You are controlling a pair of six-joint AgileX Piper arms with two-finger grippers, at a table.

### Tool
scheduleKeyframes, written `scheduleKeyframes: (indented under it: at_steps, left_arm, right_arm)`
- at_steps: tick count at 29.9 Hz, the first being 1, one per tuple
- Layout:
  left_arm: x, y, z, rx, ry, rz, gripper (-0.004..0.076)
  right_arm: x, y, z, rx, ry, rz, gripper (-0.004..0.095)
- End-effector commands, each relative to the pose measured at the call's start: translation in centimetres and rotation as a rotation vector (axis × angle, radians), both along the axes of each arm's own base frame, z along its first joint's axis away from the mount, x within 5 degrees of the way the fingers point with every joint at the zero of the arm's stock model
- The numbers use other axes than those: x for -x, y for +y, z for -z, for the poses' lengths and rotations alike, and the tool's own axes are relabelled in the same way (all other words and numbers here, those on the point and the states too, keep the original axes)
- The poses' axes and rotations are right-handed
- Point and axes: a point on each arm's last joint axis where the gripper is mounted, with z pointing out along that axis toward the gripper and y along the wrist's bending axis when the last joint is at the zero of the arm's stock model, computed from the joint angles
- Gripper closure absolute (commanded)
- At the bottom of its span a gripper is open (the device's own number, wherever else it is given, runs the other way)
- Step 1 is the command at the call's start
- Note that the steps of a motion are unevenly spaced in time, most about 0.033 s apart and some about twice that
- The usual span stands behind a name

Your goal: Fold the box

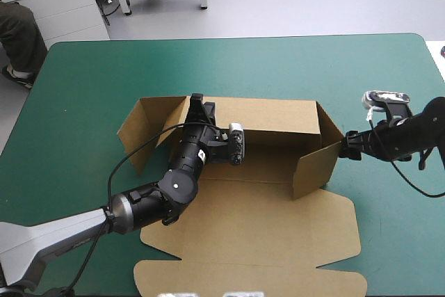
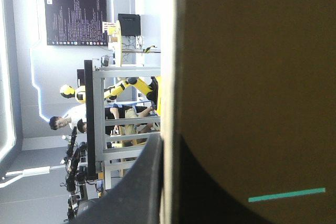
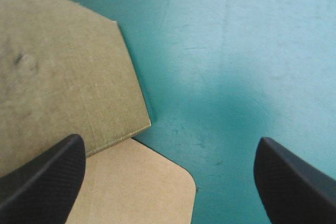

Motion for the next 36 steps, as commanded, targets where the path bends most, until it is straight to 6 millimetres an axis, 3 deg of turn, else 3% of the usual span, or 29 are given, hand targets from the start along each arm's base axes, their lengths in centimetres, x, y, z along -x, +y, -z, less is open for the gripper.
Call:
scheduleKeyframes:
  at_steps: [1,11,20,26,36]
  left_arm:
    - [0.1,0.2,-2.5,0.024,-0.106,-0.003,0.0734]
    - [0.1,0.3,-2.5,0.016,-0.109,-0.002,0.0734]
    - [0.1,0.3,-2.5,0.015,-0.11,-0.001,0.0734]
    - [0.1,0.3,-2.5,0.015,-0.111,-0.003,0.0734]
    - [0.1,0.4,-2.4,0.028,-0.094,-0.022,0.0734]
  right_arm:
    - [0.6,1.1,-1.0,-0.033,-0.149,-0.217,0.0103]
    - [0.9,2.6,-0.9,-0.172,-0.185,-0.389,0.0103]
    - [1.1,2.9,-1.0,-0.201,-0.174,-0.404,0.0103]
    - [1.2,4.5,-0.5,-0.185,-0.245,-0.39,0.0103]
    - [4.7,7.2,1.0,-0.095,-0.535,-0.222,0.0103]
